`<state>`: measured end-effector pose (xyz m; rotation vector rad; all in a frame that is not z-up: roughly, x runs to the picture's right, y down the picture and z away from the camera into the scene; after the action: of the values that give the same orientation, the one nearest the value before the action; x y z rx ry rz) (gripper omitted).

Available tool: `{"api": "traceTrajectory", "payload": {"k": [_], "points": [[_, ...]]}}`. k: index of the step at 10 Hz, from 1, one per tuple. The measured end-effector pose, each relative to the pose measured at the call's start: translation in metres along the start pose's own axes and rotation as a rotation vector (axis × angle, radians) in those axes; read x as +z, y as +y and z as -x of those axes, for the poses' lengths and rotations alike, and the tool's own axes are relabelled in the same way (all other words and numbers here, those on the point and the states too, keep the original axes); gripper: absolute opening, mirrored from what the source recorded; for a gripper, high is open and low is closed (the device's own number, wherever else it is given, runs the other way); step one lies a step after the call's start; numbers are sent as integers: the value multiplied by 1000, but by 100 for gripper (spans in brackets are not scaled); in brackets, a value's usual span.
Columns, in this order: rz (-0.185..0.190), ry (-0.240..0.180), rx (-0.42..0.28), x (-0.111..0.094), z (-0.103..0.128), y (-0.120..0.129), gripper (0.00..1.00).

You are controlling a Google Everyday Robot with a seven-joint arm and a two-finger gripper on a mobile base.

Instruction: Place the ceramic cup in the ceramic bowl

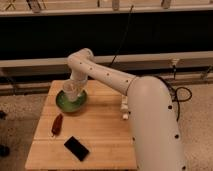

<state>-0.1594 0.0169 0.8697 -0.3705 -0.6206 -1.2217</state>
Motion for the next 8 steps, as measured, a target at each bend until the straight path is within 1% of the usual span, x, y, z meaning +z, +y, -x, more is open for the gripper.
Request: {"api": "traceTrajectory", "payload": {"k": [1, 2, 3, 6, 8], "points": [[-4, -8, 1, 3, 0, 1, 72], [-5, -14, 1, 5, 0, 2, 78], [-7, -17, 0, 6, 0, 2, 80], [-11, -30, -1, 8, -1, 3, 80], [-16, -31, 0, 5, -1, 4, 80]]}}
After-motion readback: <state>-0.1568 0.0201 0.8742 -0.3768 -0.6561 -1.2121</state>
